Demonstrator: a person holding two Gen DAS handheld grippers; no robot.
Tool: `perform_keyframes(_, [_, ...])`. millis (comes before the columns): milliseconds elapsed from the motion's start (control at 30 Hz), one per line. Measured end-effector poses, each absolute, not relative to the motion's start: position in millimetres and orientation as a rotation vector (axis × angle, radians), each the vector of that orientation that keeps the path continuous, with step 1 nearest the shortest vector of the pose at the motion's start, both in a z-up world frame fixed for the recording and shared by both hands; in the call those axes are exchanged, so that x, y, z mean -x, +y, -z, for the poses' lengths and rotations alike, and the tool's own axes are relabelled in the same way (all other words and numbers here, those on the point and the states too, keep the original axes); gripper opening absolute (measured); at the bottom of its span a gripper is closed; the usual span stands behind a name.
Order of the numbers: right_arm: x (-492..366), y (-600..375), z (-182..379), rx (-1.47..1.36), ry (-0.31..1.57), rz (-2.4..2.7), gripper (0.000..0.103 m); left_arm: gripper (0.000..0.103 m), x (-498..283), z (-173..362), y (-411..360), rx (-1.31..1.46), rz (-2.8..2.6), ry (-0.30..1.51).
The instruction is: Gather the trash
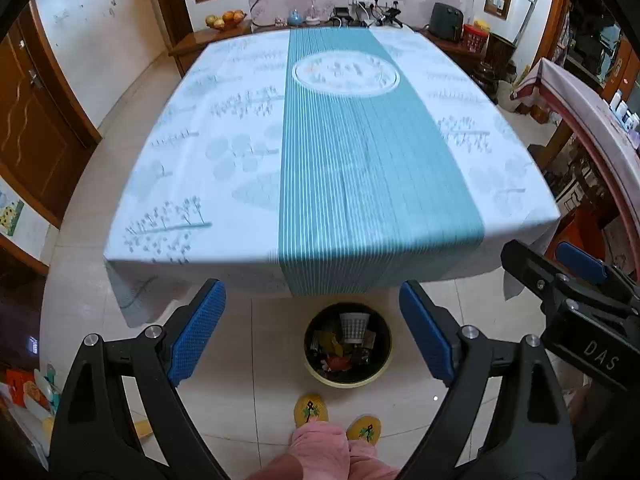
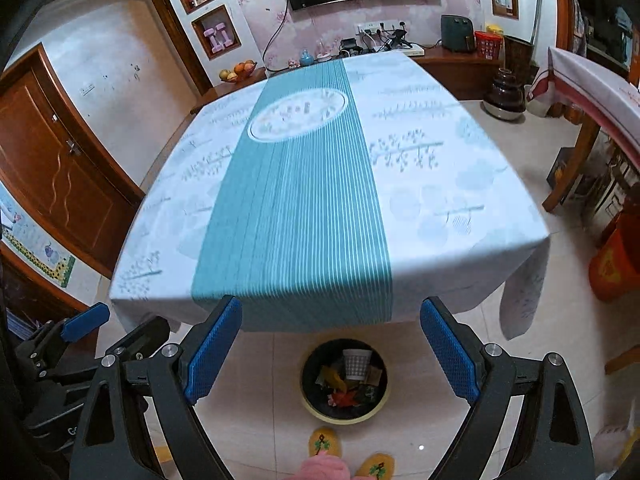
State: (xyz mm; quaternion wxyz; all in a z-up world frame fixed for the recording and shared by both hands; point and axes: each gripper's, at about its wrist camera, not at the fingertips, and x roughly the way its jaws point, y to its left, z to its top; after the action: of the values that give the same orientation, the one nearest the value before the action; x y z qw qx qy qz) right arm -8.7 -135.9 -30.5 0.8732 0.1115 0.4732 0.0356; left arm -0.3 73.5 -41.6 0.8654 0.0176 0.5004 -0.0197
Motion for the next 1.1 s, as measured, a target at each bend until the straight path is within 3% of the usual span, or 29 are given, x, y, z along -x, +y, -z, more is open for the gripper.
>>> perform_keyframes(433, [10, -128, -49, -0.190, 0.962, -0.105, 0.092, 0.087, -3, -24, 71, -0.019, 0.008, 0.978])
perform_keyframes(1100, [28, -121, -74, -0.193, 0.898, -0.114, 0.092, 0.087, 12, -48, 79, 0.022, -0.005, 0.933])
